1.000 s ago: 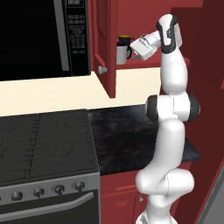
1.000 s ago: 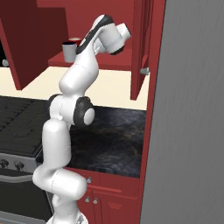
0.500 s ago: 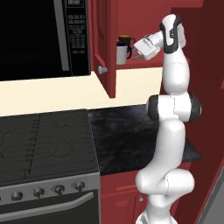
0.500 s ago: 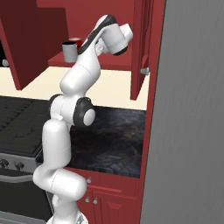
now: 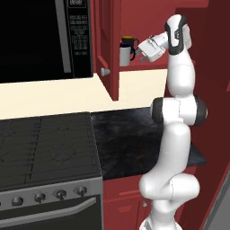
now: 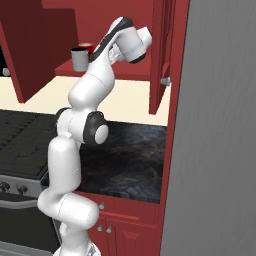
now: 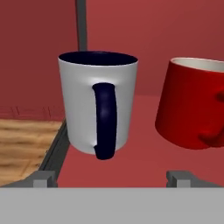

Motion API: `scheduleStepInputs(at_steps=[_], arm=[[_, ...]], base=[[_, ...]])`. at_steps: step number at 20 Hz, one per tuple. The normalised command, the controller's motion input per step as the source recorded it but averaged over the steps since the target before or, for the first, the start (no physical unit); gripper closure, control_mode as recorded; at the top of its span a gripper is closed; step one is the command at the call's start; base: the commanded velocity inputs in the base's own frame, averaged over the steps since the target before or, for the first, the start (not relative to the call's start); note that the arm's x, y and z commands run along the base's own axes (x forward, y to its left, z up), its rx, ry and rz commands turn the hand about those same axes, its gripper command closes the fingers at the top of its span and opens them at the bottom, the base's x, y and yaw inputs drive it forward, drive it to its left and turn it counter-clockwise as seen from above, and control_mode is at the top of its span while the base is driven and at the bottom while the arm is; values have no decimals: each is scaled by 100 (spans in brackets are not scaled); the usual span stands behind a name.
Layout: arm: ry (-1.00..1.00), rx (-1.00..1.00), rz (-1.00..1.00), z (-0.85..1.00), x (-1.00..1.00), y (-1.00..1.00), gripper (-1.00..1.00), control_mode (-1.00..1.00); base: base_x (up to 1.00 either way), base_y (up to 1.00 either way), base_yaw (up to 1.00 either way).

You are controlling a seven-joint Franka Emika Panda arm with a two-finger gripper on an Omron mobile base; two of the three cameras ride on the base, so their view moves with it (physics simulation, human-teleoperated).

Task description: Pick the mug on the counter and place it in the cabinet with the handle facing the right, like the mugs already inside.

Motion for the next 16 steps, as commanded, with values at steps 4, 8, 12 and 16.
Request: scheduleStepInputs(at_steps=[4, 8, 12, 16], arm=[[-3, 0, -1, 0, -23, 4, -100, -100], [-2, 0, -3, 0, -31, 4, -100, -100], [-2, 0, -3, 0, -34, 3, -100, -100], [-2, 0, -3, 0, -33, 0, -100, -100]], base=[[0, 0, 0], [0, 0, 0], [0, 0, 0], [0, 0, 0]])
